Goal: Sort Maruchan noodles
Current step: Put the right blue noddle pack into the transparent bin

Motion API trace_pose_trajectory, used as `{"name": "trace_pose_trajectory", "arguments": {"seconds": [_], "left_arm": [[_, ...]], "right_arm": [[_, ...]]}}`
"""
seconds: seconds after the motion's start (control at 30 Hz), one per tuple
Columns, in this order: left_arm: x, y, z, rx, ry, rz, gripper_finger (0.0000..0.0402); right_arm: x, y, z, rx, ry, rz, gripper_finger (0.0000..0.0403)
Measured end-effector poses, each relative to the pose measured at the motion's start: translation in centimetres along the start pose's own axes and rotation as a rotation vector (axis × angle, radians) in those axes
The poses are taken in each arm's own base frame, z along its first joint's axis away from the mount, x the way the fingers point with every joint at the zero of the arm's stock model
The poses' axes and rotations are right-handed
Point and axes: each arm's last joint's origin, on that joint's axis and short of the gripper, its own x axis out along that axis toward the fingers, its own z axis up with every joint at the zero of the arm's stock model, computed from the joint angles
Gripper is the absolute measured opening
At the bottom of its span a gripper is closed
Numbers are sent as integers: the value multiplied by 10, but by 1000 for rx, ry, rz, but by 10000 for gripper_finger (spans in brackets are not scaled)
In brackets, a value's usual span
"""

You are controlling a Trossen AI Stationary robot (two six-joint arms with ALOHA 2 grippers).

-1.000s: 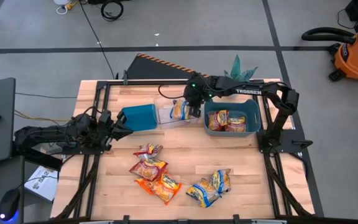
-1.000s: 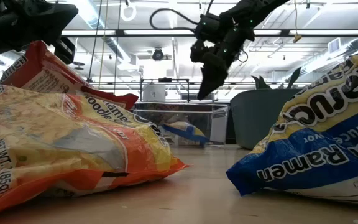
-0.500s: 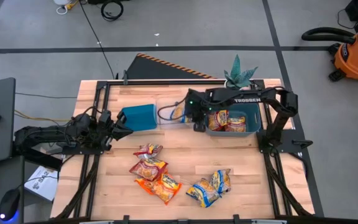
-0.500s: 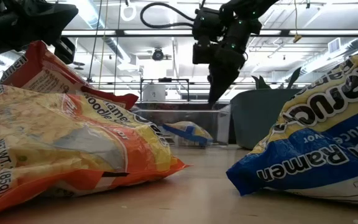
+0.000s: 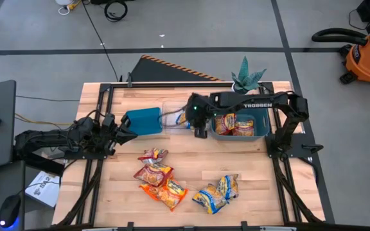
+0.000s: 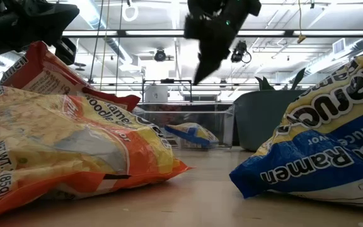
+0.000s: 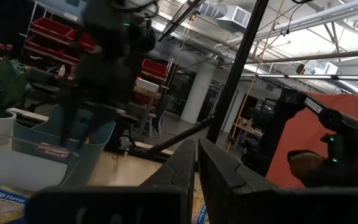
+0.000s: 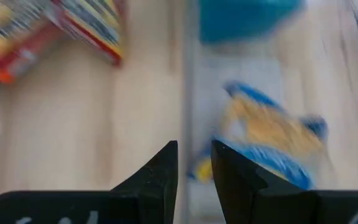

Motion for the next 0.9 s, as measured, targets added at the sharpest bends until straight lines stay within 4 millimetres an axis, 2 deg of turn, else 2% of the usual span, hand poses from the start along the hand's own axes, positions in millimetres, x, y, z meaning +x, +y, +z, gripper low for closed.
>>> {"name": "trace_pose_trajectory", "arguments": {"seconds": [0.1,0.27,0.4,0.53,0.73,0.9], "left_arm": [[0,0,0,0,0,0,27],[0,0,0,0,-1,0,27],[0,0,0,0,0,0,27],[0,0,0,0,0,0,27],[0,0,0,0,0,0,27],[0,0,0,0,0,0,27]], "right_arm": [[7,21,5,-52,-85,45,103],[10,68,4,-140,-98,125,103],[18,102,-15,-100,-6,184,103],[18,131,-37,-24,157,253,106],[9,163,-56,118,336,298,124],[4,178,-69,167,403,187,155]]}}
